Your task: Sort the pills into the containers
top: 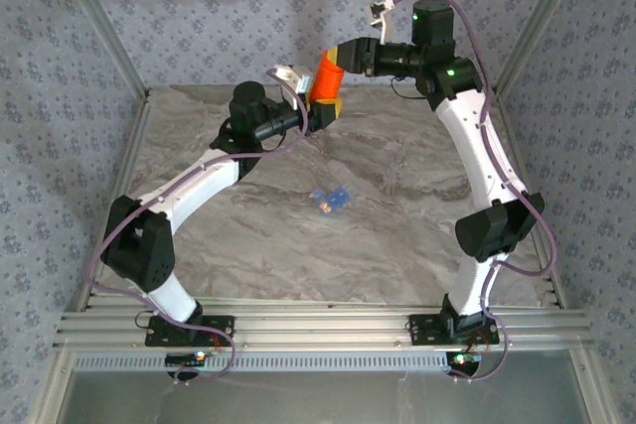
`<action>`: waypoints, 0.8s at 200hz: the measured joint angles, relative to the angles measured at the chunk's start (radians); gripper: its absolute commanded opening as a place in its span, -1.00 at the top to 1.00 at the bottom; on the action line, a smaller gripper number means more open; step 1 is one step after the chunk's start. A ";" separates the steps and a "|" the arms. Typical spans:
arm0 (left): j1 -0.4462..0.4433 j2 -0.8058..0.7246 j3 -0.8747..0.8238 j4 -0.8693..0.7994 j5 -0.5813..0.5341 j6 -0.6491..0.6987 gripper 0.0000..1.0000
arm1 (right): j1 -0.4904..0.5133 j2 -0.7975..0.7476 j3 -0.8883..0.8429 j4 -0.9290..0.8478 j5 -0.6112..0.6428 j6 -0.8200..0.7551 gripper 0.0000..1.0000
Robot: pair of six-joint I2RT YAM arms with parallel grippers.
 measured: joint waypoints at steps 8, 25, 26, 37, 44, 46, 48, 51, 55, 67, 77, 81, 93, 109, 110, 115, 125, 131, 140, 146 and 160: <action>0.000 0.000 0.000 -0.002 0.000 0.000 1.00 | 0.002 0.000 0.000 -0.002 0.008 0.000 0.00; 0.002 0.000 0.000 -0.012 -0.004 0.000 1.00 | 0.011 0.000 0.000 -0.007 0.039 0.006 0.02; 0.002 0.000 0.000 -0.013 -0.004 0.000 1.00 | 0.011 0.000 0.000 -0.007 0.041 0.006 0.02; 0.005 0.000 0.000 -0.022 -0.012 0.000 1.00 | 0.022 -0.006 -0.014 -0.002 0.081 0.025 0.01; 0.006 0.000 0.000 -0.031 -0.017 0.001 1.00 | 0.030 -0.014 -0.032 0.006 0.113 0.040 0.01; 0.006 0.000 0.000 -0.035 -0.019 0.002 1.00 | 0.032 -0.018 -0.039 0.008 0.122 0.044 0.01; 0.006 0.000 0.000 -0.039 -0.021 0.002 1.00 | 0.035 -0.022 -0.047 0.011 0.137 0.051 0.01; 0.006 0.001 0.000 -0.042 -0.024 0.003 1.00 | 0.039 -0.028 -0.057 0.016 0.152 0.059 0.01; 0.006 0.001 0.000 -0.050 -0.027 0.005 1.00 | 0.045 -0.036 -0.070 0.021 0.175 0.069 0.01; 0.006 0.003 0.000 -0.065 -0.031 0.011 1.00 | 0.065 -0.063 -0.115 0.038 0.257 0.106 0.00; 0.006 0.004 -0.001 -0.075 -0.035 0.019 1.00 | 0.086 -0.087 -0.153 0.058 0.329 0.143 0.00; 0.006 0.004 -0.001 -0.079 -0.036 0.021 1.00 | 0.093 -0.094 -0.164 0.063 0.354 0.155 0.00; 0.006 0.005 -0.002 -0.081 -0.039 0.027 1.00 | 0.118 -0.114 -0.191 0.077 0.434 0.190 0.00; 0.006 0.005 -0.003 -0.084 -0.047 0.033 1.00 | 0.147 -0.124 -0.199 0.079 0.523 0.226 0.00; 0.006 0.005 -0.003 -0.084 -0.048 0.033 1.00 | 0.150 -0.124 -0.200 0.079 0.531 0.230 0.00; 0.006 0.005 -0.003 -0.084 -0.052 0.035 1.00 | 0.156 -0.124 -0.200 0.080 0.552 0.238 -0.01; 0.006 0.005 -0.005 -0.082 -0.057 0.035 1.00 | 0.167 -0.124 -0.200 0.081 0.585 0.258 -0.02; 0.006 0.005 -0.006 -0.081 -0.060 0.035 1.00 | 0.170 -0.124 -0.200 0.080 0.597 0.268 -0.03; 0.006 0.005 -0.008 -0.080 -0.062 0.036 1.00 | 0.173 -0.124 -0.200 0.077 0.611 0.281 -0.04; 0.006 0.005 -0.008 -0.079 -0.064 0.037 1.00 | 0.174 -0.124 -0.200 0.076 0.615 0.288 -0.05; 0.006 0.005 -0.009 -0.078 -0.064 0.038 1.00 | 0.175 -0.124 -0.199 0.076 0.618 0.297 -0.09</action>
